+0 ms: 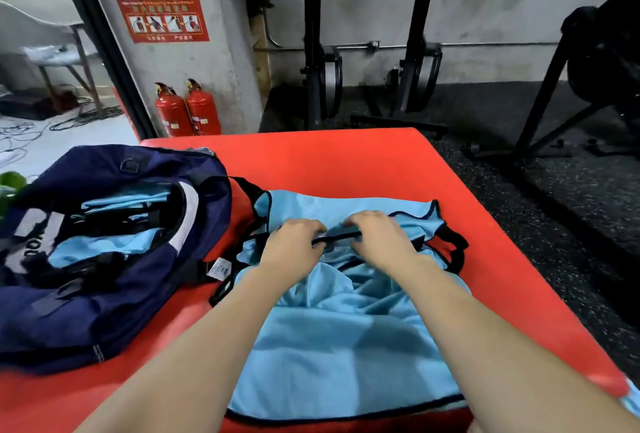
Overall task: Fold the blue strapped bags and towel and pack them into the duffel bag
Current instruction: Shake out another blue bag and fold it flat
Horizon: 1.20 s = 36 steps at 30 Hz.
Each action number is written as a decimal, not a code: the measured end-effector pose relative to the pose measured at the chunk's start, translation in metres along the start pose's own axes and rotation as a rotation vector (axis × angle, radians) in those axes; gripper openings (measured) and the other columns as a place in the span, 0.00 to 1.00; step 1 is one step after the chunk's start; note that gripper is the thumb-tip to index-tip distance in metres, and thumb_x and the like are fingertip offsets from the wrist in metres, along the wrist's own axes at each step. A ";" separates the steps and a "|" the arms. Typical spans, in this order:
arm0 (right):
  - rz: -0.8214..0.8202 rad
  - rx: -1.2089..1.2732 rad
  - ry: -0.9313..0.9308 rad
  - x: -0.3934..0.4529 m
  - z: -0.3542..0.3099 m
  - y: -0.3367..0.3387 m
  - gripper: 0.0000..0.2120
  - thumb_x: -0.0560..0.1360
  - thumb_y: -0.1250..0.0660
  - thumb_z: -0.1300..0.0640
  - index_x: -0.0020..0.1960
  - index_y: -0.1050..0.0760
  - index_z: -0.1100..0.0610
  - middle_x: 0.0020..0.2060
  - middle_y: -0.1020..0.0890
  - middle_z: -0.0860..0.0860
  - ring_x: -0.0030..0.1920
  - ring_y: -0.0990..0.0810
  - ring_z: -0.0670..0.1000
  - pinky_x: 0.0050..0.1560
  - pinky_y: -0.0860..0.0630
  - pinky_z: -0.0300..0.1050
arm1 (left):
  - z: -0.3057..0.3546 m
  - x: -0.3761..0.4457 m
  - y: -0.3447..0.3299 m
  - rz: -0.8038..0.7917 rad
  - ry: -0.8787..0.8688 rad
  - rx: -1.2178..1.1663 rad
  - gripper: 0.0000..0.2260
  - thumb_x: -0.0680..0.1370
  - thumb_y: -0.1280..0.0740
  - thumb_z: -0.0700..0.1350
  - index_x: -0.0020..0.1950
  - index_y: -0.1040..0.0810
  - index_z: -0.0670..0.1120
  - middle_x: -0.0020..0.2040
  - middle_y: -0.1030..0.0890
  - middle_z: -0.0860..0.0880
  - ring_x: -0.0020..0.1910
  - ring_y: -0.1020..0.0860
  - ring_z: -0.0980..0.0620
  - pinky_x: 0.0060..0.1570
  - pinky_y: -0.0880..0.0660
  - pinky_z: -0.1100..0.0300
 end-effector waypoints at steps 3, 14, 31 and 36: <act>0.000 -0.008 -0.070 0.004 0.015 -0.007 0.18 0.76 0.33 0.53 0.65 0.23 0.52 0.62 0.20 0.53 0.64 0.25 0.58 0.64 0.30 0.52 | -0.004 0.004 -0.008 -0.031 -0.010 0.056 0.14 0.80 0.34 0.52 0.63 0.20 0.50 0.58 0.18 0.51 0.63 0.25 0.48 0.56 0.24 0.50; 0.144 -0.131 -0.127 0.000 0.027 0.005 0.11 0.78 0.36 0.52 0.58 0.20 0.46 0.56 0.19 0.46 0.61 0.29 0.54 0.59 0.39 0.51 | -0.013 0.000 0.029 0.212 0.043 -0.124 0.07 0.82 0.36 0.46 0.54 0.19 0.49 0.40 0.18 0.51 0.41 0.21 0.47 0.41 0.23 0.51; 0.296 0.062 -0.017 -0.071 0.073 0.082 0.09 0.75 0.31 0.64 0.53 0.18 0.54 0.47 0.15 0.50 0.49 0.19 0.56 0.52 0.26 0.52 | -0.033 -0.081 0.075 0.225 -0.038 -0.250 0.10 0.78 0.31 0.40 0.55 0.18 0.52 0.51 0.17 0.60 0.52 0.19 0.54 0.56 0.22 0.51; 0.257 0.042 0.057 -0.107 0.071 0.091 0.09 0.76 0.32 0.61 0.47 0.29 0.49 0.44 0.18 0.45 0.45 0.20 0.54 0.45 0.22 0.54 | -0.025 -0.117 0.081 0.224 -0.215 -0.164 0.11 0.78 0.38 0.37 0.48 0.26 0.55 0.48 0.19 0.58 0.50 0.19 0.52 0.51 0.22 0.51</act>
Point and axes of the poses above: each hand's wrist, its own x-axis towards the middle knuckle, its own y-axis out of the back of the hand, z = x × y, the point moved 7 cm from there along x, towards the middle knuckle
